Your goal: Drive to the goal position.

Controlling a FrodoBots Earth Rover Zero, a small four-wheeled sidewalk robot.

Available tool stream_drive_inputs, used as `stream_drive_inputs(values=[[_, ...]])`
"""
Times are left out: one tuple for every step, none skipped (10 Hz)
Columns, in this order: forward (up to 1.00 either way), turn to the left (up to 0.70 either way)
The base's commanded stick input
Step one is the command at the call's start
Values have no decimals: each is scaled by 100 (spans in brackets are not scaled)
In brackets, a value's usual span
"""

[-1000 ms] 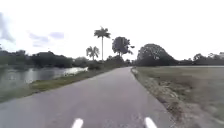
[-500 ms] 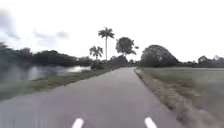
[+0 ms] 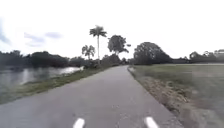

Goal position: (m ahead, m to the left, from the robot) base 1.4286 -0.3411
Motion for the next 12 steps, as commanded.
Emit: stream_drive_inputs(values=[[85,0],[85,0],[85,0],[85,0],[85,0],[85,0],[85,0],[85,0],[85,0],[85,0],[85,0],[85,0]])
